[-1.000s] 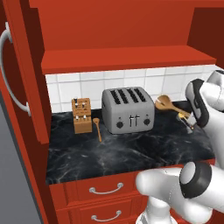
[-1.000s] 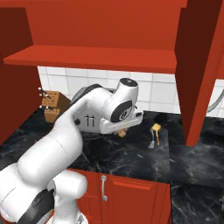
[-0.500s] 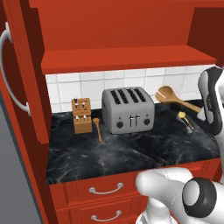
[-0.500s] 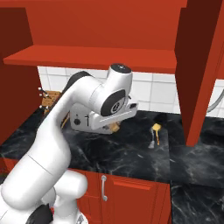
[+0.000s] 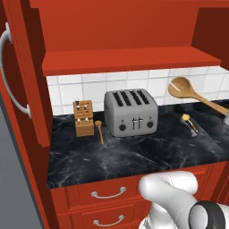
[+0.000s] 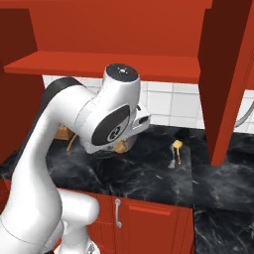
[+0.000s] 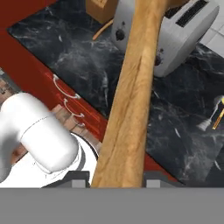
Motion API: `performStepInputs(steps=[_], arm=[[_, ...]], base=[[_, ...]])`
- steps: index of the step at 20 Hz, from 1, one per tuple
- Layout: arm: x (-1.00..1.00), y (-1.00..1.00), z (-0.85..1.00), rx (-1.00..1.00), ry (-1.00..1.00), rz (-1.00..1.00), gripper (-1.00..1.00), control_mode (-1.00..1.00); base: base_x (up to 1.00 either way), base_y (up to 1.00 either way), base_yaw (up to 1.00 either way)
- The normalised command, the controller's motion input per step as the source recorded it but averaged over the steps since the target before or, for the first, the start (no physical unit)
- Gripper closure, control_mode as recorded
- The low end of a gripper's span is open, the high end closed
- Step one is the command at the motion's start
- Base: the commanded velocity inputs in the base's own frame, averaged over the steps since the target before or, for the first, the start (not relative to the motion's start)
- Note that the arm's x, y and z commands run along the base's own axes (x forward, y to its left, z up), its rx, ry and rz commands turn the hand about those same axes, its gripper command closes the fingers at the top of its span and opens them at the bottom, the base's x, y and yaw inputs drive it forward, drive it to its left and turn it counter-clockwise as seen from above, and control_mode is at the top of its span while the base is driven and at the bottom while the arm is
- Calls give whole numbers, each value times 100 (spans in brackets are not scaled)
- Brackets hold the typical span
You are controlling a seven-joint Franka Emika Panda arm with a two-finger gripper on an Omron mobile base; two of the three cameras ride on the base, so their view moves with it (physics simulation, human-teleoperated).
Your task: Organize the utensils by type. Pick up the wooden spoons from the counter and place them in the open cabinet. Then pick up the metallic utensils from the counter and place them in the open drawer.
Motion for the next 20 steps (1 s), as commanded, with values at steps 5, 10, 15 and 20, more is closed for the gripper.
performStepInputs(steps=[5,10,15,20], arm=[[-43,17,54,1,-26,2,100,-100],[2,41,56,0,-13,0,100,-100],[22,54,21,0,0,0,100,-100],[43,45,1,0,0,1,100,-100]], base=[[0,0,0],[0,0,0],[0,0,0],[0,0,0]])
